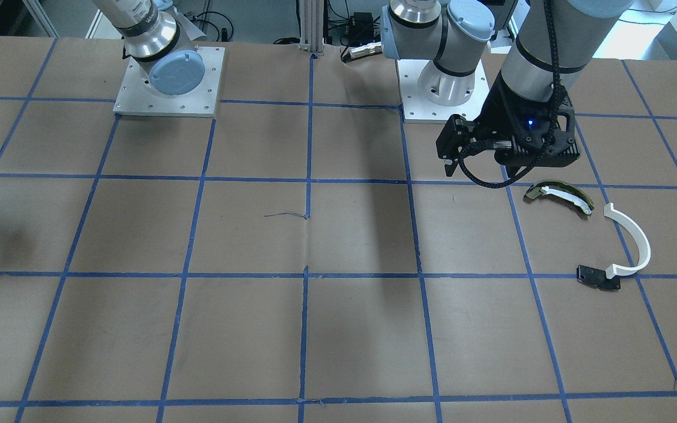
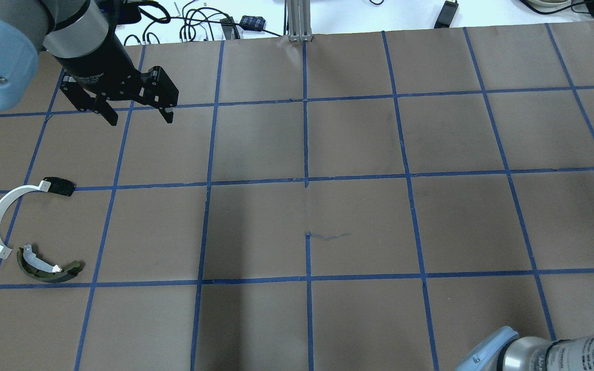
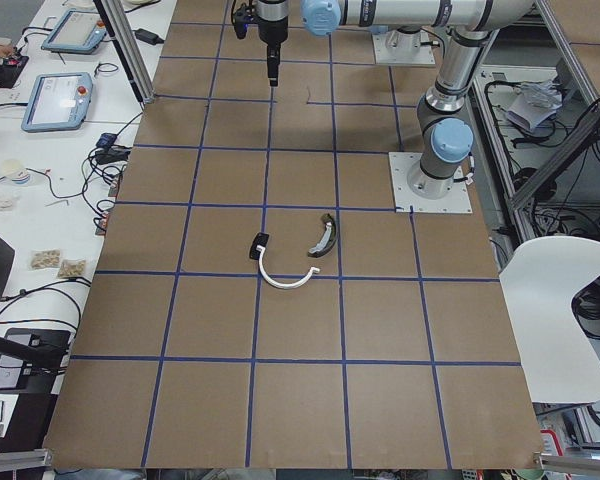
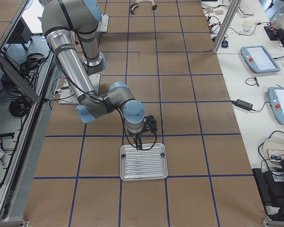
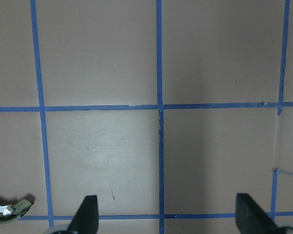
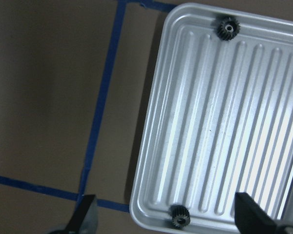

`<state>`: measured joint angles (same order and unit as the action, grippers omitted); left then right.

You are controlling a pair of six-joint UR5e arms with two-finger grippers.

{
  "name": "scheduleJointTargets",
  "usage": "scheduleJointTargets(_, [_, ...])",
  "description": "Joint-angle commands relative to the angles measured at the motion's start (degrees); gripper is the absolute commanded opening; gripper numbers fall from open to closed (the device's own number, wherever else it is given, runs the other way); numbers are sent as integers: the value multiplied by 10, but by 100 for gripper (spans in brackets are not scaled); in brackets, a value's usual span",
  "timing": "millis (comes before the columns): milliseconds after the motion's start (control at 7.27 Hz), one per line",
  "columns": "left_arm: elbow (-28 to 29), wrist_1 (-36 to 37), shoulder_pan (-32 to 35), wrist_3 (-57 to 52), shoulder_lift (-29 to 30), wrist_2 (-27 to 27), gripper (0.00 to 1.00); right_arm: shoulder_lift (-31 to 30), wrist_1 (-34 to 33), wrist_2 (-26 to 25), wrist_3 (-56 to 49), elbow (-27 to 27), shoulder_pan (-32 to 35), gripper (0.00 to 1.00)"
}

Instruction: Place bearing gear from tray to pile

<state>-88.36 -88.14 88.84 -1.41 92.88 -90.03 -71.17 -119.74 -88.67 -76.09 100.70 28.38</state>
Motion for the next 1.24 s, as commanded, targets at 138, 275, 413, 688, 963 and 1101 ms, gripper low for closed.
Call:
scheduleJointTargets(138, [-1,15,0,0,3,0,100,65,-63,-4,-37,13,-28,100])
scheduleJointTargets(275, [-1,12,0,1,-1,-2,100,67,-64,-15,-75,19,-35,100])
scheduleJointTargets(413, [-1,2,0,3,-7,-18,100,68,-88,-32,-102,19,-38,100])
scheduleJointTargets(688, [-15,8,3,8,-7,-17,100,82,-97,-33,-102,25,-53,99])
scheduleJointTargets(963, [-28,15,8,1,-7,-16,100,86,-102,-36,-86,34,-53,97])
scheduleJointTargets(1101, [-28,25,8,1,-5,-16,100,82,-129,-47,-62,47,-54,93])
